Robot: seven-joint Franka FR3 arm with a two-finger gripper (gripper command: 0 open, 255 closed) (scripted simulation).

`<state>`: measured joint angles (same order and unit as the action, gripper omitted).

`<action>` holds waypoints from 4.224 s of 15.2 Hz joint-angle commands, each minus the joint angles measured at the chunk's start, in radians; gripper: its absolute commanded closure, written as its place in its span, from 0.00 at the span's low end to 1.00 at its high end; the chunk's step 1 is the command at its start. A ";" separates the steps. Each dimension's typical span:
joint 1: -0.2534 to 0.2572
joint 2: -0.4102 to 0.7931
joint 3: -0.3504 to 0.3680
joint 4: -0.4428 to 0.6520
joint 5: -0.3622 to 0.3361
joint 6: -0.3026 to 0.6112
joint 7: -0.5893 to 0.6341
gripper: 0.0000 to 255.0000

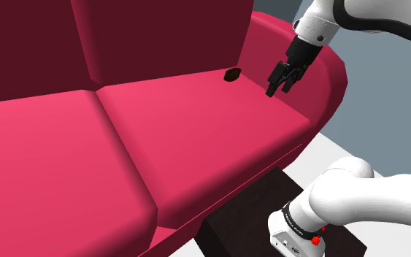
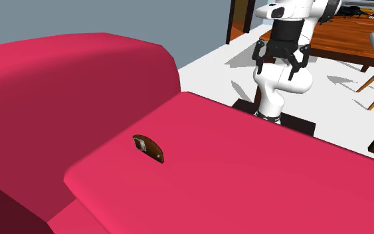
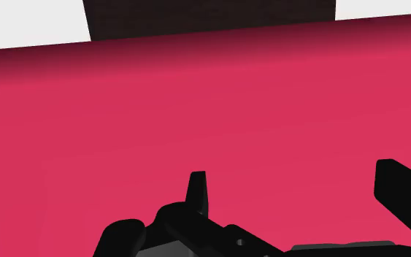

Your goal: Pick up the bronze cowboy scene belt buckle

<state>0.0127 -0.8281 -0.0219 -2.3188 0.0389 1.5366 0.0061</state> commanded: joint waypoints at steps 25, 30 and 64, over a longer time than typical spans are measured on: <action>-0.105 0.870 -0.187 0.612 0.025 0.236 -0.082 0.00; -0.148 1.077 -0.212 0.844 0.073 0.200 -0.101 0.00; -0.242 1.395 -0.222 1.280 0.142 0.071 -0.102 1.00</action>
<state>-0.2247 0.5559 -0.2443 -1.0710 0.1791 1.6285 -0.0958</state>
